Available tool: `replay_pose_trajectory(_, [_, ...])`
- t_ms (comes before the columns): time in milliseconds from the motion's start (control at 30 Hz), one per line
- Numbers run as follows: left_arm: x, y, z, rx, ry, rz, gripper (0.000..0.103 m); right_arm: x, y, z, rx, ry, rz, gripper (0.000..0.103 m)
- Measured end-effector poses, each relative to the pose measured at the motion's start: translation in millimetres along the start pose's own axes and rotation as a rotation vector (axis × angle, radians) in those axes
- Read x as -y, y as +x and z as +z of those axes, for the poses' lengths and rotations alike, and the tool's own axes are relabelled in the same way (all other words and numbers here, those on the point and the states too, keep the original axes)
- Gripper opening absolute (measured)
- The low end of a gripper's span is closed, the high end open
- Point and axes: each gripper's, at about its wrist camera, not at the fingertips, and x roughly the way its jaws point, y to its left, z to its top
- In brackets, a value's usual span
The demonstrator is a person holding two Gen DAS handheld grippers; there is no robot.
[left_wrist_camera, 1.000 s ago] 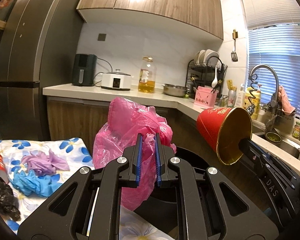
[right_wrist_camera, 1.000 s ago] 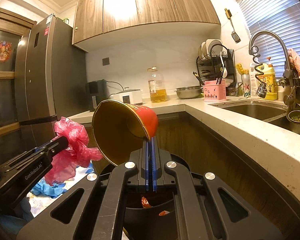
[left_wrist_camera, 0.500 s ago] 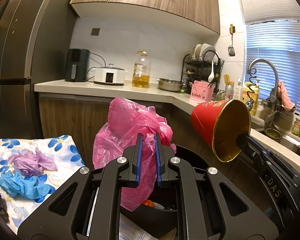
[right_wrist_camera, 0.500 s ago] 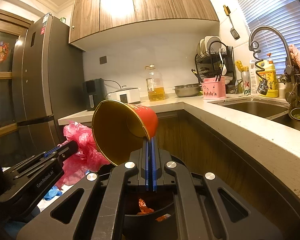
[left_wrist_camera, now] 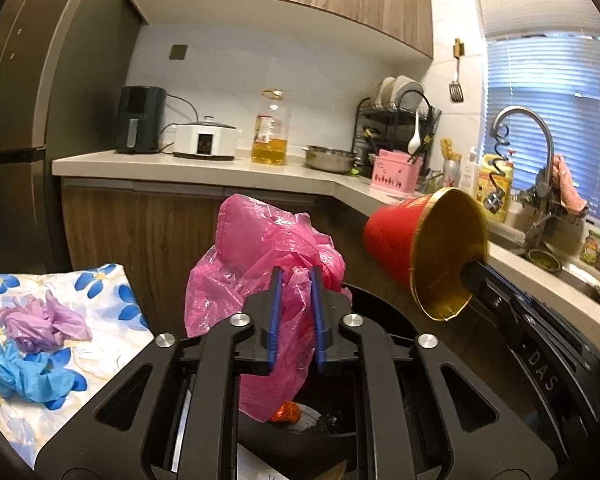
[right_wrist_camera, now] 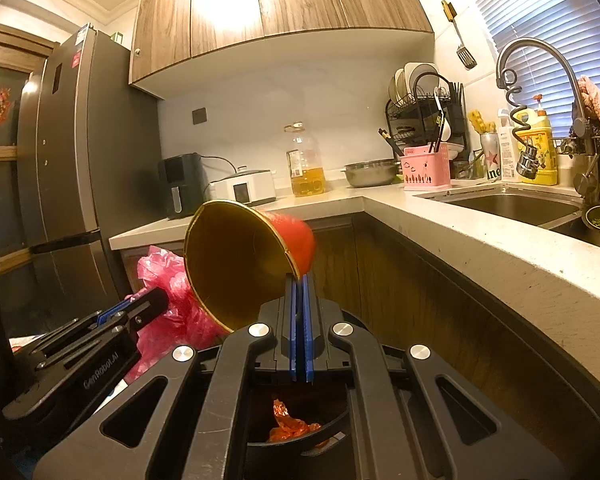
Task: Collect trash
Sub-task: 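Open both tools to drop the pink bag and red cup into the bin, then move both tools back toward the trash on the table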
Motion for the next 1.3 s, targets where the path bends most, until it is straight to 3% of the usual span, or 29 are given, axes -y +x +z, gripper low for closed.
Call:
replay_pose_trajectory(67, [2.6,4.3,-3.2,-0.013,0.021,0.006,0.040,2.9,3.8,-0.1,-0.015,0.012,-0.006,0.019])
replay_pose_trajectory(100, [2.3,5.1,-5.0,-0.015,0.021,-0.004,0.052,5.0,4.0,-0.2,-0.013,0.019,-0.011,0.021])
replay_pose_trajectory(200, [0.7,3.9,-8.1,-0.001,0.016,0.003,0.065,8.5,2.1,0.4,-0.006,0.025,-0.022,0.024])
replay_pose_trajectory(300, [-4.3,0.9,-8.6,0.004,-0.010,0.010,0.067,10.6,-0.6,0.1,-0.009,0.025,-0.027,0.025])
replay_pose_trajectory(467, [-16.5,-11.4,-9.7,0.004,-0.050,0.049,0.077,8.7,-9.4,-0.3,-0.001,0.022,-0.023,0.045])
replay_pose_trajectory(767, [-35.9,-59.9,-18.2,0.020,-0.090,0.166,0.094,-9.9,-33.0,-6.5,-0.003,-0.006,0.025,0.067])
replay_pose_trajectory(1300, [-91.6,-166.6,-49.2,0.064,-0.128,0.442,0.096,-66.7,-70.2,-28.5,-0.031,-0.052,0.119,0.072])
